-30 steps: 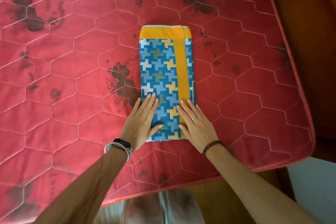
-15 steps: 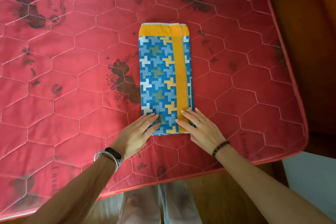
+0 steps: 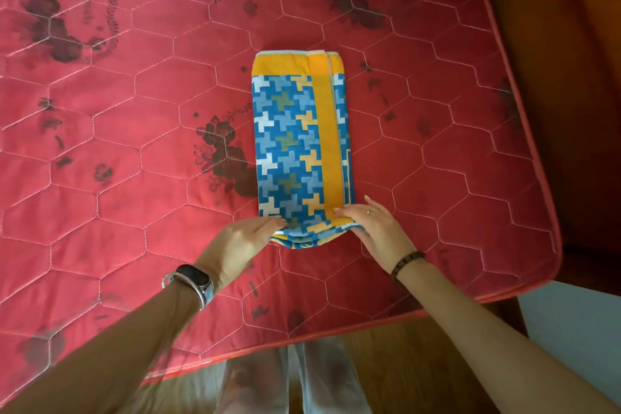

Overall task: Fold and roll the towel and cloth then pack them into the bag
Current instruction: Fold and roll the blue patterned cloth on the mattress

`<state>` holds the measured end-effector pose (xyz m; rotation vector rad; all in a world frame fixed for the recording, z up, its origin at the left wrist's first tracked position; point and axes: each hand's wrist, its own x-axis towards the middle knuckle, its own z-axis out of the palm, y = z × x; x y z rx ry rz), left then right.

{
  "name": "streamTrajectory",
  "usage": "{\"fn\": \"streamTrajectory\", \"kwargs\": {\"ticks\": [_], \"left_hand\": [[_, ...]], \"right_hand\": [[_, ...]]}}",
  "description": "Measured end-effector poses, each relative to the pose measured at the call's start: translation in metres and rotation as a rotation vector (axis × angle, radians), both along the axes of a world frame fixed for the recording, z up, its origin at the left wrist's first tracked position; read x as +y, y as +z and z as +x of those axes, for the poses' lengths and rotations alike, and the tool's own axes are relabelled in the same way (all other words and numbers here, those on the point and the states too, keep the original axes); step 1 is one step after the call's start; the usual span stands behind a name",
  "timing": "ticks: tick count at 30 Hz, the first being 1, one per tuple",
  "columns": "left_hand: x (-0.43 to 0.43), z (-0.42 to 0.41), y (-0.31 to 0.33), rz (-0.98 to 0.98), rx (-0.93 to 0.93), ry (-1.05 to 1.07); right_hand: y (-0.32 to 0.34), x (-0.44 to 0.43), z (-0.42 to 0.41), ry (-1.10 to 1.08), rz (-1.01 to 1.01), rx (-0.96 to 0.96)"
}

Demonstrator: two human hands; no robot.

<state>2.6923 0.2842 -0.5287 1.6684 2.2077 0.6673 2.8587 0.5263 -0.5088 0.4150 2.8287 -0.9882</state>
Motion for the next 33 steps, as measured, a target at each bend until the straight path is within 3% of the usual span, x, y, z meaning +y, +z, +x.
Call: {"fn": "streamTrajectory", "kwargs": {"ticks": [5,13,21,25,28,33], "left_hand": [[0.009,-0.007,0.018,-0.069,-0.415,0.255],[0.041,-0.022,0.010,-0.109,-0.611,0.522],[0.053,-0.023,0.000,-0.081,-0.574,0.621],[0.051,-0.014,0.001,-0.015,-0.399,0.602],[0.044,-0.015,-0.005,-0.023,-0.176,0.523],[0.036,-0.025,-0.010,0.004,-0.039,0.218]], "right_hand": [[0.009,0.004,-0.018,-0.187,-0.098,-0.174],[0.002,0.010,-0.047,-0.382,-0.105,-0.342],[-0.001,0.017,-0.065,-0.452,-0.121,-0.399],[-0.001,0.006,-0.060,-0.426,-0.010,-0.344],[0.001,0.003,-0.053,-0.288,0.133,-0.155],[-0.006,0.010,-0.045,0.144,0.401,0.087]]}}
